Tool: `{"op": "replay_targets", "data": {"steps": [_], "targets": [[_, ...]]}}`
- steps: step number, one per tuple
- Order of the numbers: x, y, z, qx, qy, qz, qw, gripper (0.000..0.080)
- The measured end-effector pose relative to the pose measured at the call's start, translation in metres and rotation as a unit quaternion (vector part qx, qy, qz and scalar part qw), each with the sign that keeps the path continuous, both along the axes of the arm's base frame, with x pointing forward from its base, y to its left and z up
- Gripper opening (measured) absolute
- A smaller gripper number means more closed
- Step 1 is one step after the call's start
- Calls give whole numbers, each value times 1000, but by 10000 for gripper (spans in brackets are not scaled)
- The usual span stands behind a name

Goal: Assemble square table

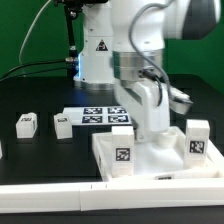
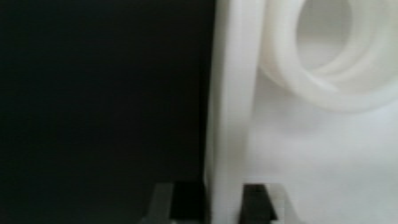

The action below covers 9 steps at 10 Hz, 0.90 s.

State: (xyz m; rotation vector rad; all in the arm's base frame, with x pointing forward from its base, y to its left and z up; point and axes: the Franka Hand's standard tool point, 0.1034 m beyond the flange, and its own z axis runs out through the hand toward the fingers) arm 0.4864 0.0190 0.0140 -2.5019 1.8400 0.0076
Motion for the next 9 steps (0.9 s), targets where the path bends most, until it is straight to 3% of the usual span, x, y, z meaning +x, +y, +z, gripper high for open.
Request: {"op": "replay_targets", "data": {"steps": [2,6,7,9], "targets": [[-5,-23,-3,-1,4,133,991,59],[0,-40,0,-12,-3,238,971,59],[11,-51,4,0,1,298,954,58],[34,-58,3,-2,-18,439,898,57]]}}
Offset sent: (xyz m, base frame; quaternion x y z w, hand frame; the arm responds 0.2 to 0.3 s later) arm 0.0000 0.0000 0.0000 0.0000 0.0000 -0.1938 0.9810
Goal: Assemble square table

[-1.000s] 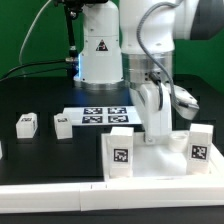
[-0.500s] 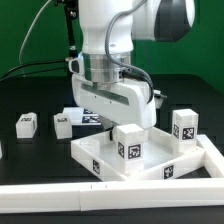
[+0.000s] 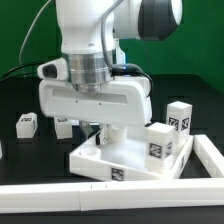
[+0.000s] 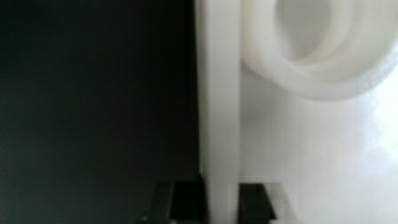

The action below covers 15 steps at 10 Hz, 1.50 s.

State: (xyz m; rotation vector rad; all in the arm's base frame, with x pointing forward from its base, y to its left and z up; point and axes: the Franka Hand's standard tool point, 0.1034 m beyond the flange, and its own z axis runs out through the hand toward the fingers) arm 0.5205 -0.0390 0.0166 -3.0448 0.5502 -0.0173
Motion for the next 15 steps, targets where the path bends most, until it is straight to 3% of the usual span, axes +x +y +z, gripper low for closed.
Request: {"op": "replay_targets", "data": {"steps": [3,4,6,9,10,11,12,13,15], "targets": [[-4,-2,-2,-5,3,65,998,57],[2,-7,-1,-7,4,143,990,57],[37,-19,2,-2,-9,293,956,57],[32,-24,-1,-11,-3,376,927,57],[33,-27,-1,-13,0,417,909,57],[44,-28,3,-6,5,476,880,57],[60,-19,6,1,9,533,846,57],[65,-11,4,20,11,575,818,57],[62,-20,1,10,13,603,797,58]]}}
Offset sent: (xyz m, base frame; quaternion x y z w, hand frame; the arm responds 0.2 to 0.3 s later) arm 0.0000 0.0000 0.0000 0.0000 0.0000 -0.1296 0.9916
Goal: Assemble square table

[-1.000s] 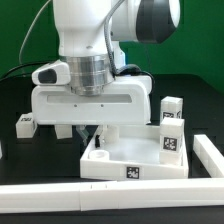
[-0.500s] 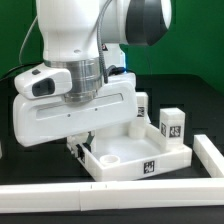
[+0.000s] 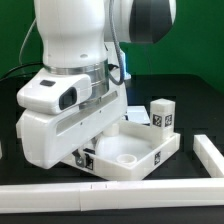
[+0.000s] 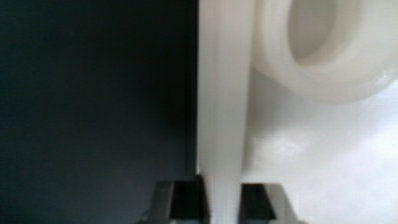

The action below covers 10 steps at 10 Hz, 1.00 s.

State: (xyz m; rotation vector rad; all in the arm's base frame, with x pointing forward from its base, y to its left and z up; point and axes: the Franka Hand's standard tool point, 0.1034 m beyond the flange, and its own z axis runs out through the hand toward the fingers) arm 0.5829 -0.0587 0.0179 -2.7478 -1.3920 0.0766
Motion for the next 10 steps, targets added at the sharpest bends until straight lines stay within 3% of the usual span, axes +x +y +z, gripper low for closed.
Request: {"op": "replay_targets", "data": {"steps": [1,2,3,4,7,10], "targets": [[1,3,2,-2,7,42,999,58],[14,21,12,6,13,102,995,57],[28,36,19,33,10,175,984,58],[37,39,23,36,-9,205,978,58],[35,32,20,34,-7,260,965,57],[50,54,30,80,-42,283,955,57]]}}
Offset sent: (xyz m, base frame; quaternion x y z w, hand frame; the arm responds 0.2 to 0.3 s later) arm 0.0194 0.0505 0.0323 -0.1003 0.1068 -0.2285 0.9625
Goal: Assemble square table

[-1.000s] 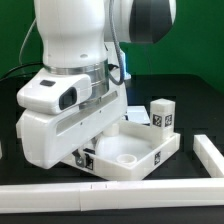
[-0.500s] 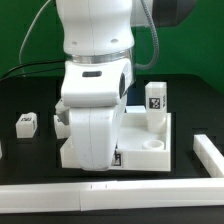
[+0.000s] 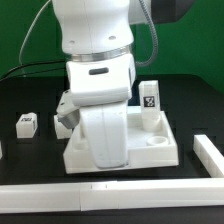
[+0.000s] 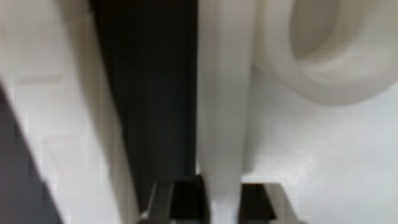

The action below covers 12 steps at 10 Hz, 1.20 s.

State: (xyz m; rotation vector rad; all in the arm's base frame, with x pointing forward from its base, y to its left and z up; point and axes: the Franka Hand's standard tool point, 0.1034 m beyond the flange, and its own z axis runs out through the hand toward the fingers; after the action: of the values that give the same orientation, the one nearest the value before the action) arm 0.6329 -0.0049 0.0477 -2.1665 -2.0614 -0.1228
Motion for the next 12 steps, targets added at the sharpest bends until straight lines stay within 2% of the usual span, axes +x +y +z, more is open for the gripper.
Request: {"op": "replay_targets", "data": {"steps": [2,5,9,12], "targets": [[-2,-5,-3,-7,4,-2,1000,58],[-2,-3,-6,-6,5,-5,1000,58],[18,26,-12,3,-31,-9,999,58],[18,43,-16,8,-42,-27,999,57]]}}
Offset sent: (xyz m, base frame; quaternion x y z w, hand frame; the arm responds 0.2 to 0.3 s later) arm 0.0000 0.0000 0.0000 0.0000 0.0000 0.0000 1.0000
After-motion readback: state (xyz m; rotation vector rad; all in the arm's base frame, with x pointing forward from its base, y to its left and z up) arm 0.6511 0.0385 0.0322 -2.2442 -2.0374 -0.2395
